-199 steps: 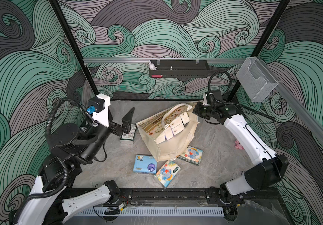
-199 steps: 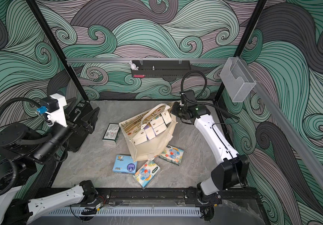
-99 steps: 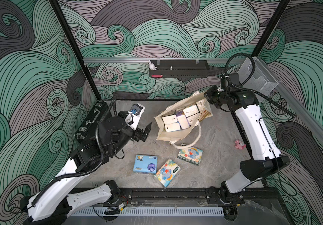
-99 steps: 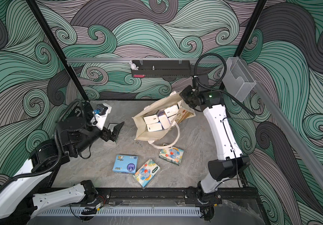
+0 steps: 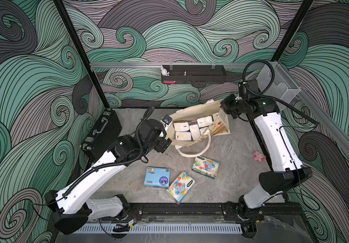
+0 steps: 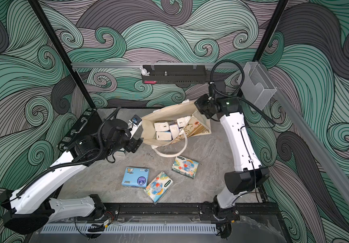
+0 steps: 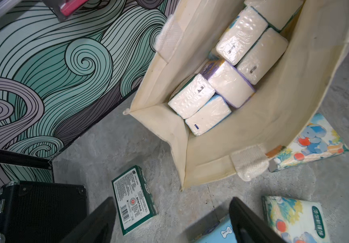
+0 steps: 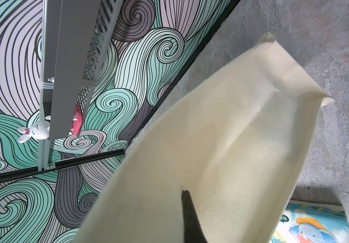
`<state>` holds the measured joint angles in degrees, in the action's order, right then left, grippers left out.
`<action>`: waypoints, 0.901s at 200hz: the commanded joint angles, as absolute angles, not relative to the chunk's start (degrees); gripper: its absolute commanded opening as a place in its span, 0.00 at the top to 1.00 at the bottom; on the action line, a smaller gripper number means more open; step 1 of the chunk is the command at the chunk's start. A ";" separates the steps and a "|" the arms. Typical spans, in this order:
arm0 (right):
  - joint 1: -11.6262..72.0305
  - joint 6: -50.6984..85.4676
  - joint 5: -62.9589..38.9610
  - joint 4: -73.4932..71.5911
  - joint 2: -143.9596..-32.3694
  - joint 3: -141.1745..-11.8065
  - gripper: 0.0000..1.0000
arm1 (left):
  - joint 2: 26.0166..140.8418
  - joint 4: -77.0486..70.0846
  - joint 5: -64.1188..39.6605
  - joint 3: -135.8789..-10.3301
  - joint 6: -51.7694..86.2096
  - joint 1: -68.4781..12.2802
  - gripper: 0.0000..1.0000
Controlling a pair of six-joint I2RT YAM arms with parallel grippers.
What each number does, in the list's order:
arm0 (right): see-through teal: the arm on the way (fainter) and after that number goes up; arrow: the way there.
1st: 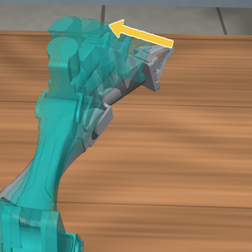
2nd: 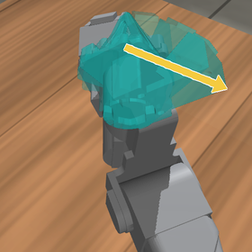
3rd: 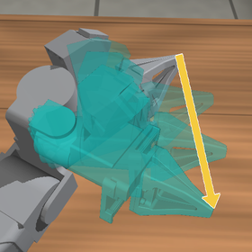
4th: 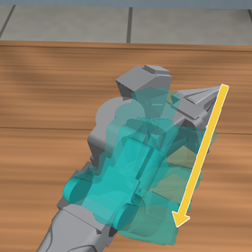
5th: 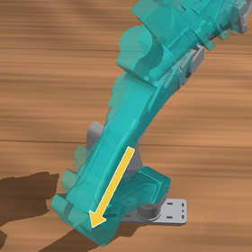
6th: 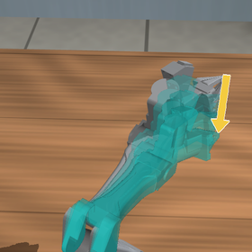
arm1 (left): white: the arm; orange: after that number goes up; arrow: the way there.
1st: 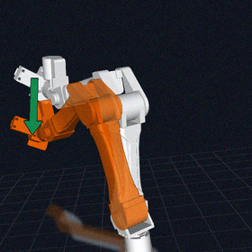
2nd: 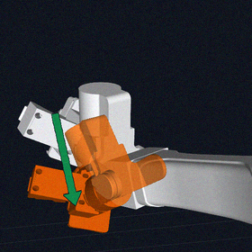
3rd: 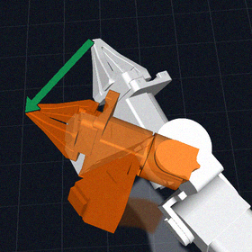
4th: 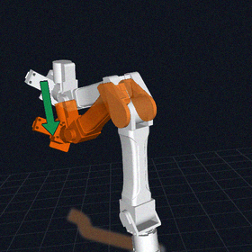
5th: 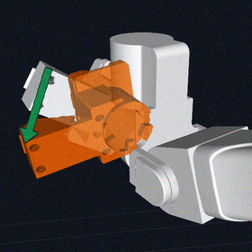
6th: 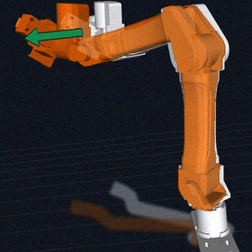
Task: Put tissues into the canvas bag
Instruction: Adjust the canvas bag at the center of the board.
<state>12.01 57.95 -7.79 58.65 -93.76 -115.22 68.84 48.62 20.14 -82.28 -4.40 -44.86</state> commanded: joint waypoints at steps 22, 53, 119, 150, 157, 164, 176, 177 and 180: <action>11.10 58.98 -12.17 54.05 -90.26 -112.95 1.00 | 75.05 47.81 11.94 -85.49 -2.17 -37.98 0.19; 9.74 58.97 -13.01 52.98 -89.41 -111.25 1.00 | 76.98 48.34 5.08 -85.74 -0.26 -35.87 0.24; 8.52 59.41 -14.37 50.49 -88.03 -107.72 1.00 | 78.01 45.14 -2.66 -79.48 3.34 -35.39 0.25; 8.09 58.85 -14.67 50.12 -87.22 -106.53 1.00 | 78.44 42.46 -4.78 -79.76 3.17 -32.01 0.78; 7.92 58.86 -14.86 49.46 -86.82 -105.81 1.00 | 78.95 42.82 -5.50 -80.67 3.00 -31.21 0.92; 7.82 58.80 -15.22 48.71 -86.41 -105.04 1.00 | 79.48 43.20 -6.08 -81.86 2.87 -30.56 0.97; 7.82 58.42 -15.86 47.29 -85.77 -103.64 1.00 | 80.30 44.13 -7.83 -84.21 2.56 -29.88 1.00; 7.82 58.35 -15.93 47.11 -85.69 -103.46 1.00 | 80.31 44.26 -7.96 -84.43 2.55 -29.84 1.00; 7.82 58.24 -16.13 46.62 -85.51 -102.92 1.00 | 80.51 44.40 -8.40 -85.17 2.47 -29.78 1.00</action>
